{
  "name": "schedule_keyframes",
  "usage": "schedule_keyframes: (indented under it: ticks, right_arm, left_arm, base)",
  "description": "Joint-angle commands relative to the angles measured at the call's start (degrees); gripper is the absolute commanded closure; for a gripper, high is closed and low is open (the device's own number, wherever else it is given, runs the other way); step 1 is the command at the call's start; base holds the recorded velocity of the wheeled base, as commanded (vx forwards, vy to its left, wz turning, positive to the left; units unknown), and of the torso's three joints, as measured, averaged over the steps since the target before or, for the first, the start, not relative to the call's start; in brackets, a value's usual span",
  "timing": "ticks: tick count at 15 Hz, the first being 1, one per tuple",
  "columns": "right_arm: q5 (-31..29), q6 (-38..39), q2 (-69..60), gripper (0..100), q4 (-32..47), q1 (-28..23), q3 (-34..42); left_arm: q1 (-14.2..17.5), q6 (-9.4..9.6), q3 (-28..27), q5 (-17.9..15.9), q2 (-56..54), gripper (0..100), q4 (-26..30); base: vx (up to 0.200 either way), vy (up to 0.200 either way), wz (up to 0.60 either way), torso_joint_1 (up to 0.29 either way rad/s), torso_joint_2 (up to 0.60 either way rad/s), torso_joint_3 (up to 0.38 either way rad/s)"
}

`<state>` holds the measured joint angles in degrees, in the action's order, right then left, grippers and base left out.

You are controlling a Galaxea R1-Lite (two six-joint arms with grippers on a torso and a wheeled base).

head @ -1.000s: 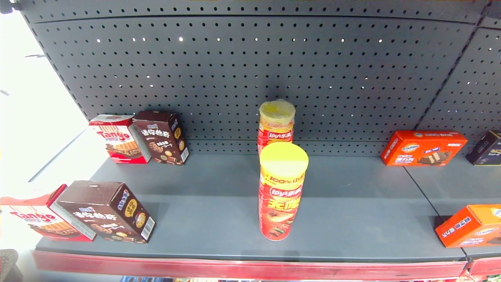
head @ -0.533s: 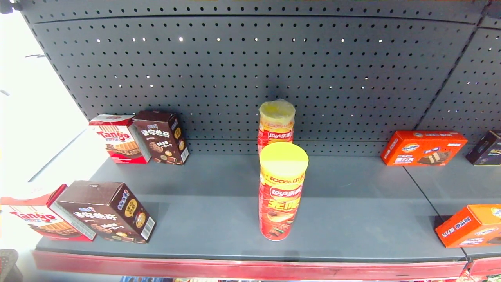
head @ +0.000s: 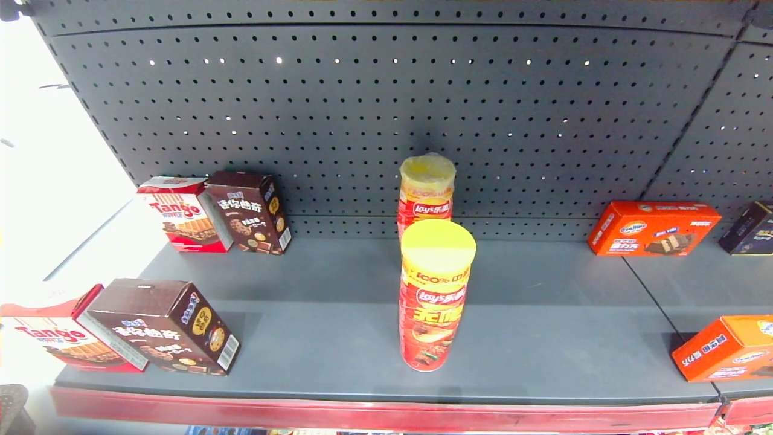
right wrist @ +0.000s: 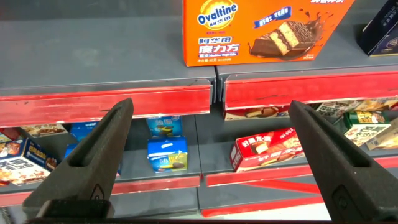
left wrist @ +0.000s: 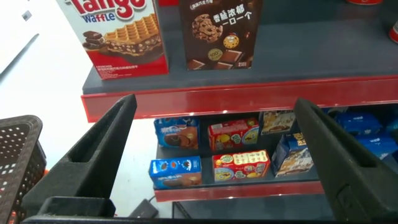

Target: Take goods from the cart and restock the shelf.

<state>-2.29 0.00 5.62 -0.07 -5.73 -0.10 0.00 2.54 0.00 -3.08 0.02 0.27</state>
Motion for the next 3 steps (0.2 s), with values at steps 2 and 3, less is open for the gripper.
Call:
schedule_keyframes:
  ticks: [2,3]
  right_arm:
    - [0.01,-0.09,0.09,0,-0.01,-0.07,0.01]
    - [0.01,-0.09,0.09,0,-0.01,-0.07,0.01]
  left_arm:
    - [0.0,-0.16,0.0,0.01,-0.02,0,0.0]
    - [0.0,-0.16,0.0,0.01,-0.02,0,0.0]
  base:
    - [0.0,0.0,0.0,0.0,0.0,0.0]
    - [0.0,0.0,0.0,0.0,0.0,0.0]
